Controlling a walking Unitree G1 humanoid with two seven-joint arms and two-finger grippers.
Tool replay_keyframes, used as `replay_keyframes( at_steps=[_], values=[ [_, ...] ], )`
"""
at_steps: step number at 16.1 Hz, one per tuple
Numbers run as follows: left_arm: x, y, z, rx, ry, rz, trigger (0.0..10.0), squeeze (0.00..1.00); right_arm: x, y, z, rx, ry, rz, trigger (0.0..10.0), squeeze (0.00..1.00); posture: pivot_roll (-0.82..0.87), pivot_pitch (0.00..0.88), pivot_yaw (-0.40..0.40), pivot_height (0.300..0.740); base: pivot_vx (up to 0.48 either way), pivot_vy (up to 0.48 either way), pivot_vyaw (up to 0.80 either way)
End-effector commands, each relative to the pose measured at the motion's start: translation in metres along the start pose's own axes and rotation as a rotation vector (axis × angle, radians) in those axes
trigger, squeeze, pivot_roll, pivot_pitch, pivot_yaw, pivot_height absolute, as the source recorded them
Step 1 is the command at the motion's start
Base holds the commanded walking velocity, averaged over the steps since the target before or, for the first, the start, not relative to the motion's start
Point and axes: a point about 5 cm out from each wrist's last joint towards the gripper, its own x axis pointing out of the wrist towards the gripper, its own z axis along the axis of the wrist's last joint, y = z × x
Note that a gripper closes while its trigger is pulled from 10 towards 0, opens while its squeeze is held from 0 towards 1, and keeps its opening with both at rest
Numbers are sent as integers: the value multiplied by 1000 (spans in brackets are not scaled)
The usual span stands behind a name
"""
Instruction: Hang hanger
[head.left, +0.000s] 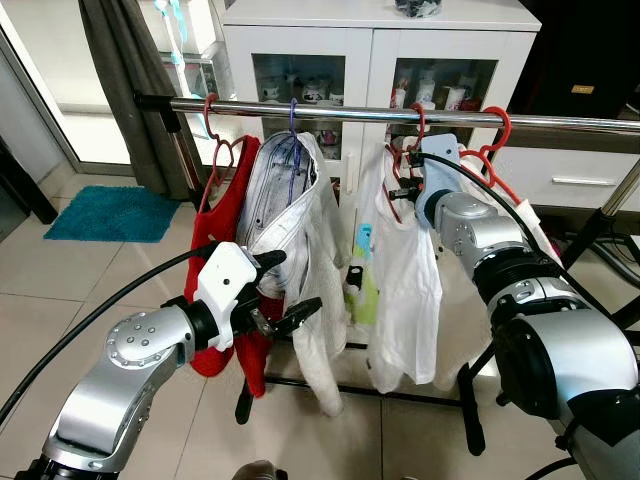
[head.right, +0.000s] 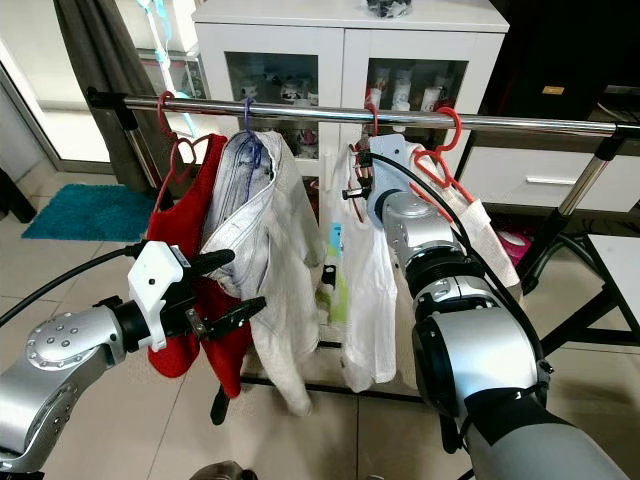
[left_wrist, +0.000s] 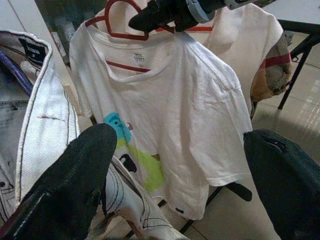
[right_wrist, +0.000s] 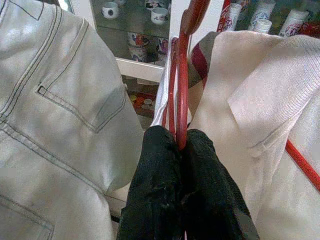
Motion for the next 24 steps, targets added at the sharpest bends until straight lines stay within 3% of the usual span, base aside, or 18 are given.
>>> replay_keyframes(
  at_steps=[1,4,6,9,11,13,18,24],
  values=[
    [3,0,0,15,12,-3,10000,0,0,-3,0,-6,-13,-8,0,0,93,0,49,740,0,0,0],
    [14,12,1,-44,-9,190,10000,0,-16,-10,23,-85,-267,32,0,0,72,0,48,740,0,0,0],
    [18,9,0,-48,-19,228,10000,0,-35,-9,20,-85,-349,70,0,0,68,0,47,740,0,0,0],
    [20,7,-1,-61,-21,240,10000,0,-46,-8,14,-80,-384,78,0,0,70,0,53,740,0,0,0],
    [23,4,-3,-71,-19,243,10000,0,-57,-2,2,-95,-388,99,0,0,62,0,47,740,0,0,0],
    [25,2,-7,-97,-13,268,10000,0,-86,14,-30,-119,-345,123,0,0,54,0,40,740,0,0,0],
    [22,-1,-13,-116,-4,287,10000,0,-108,15,-63,-136,-260,69,0,0,49,0,23,740,-259,0,0],
    [25,2,-15,-112,-1,281,10000,0,-126,15,-65,-140,-242,36,0,0,36,0,32,740,-273,0,0]
  ],
)
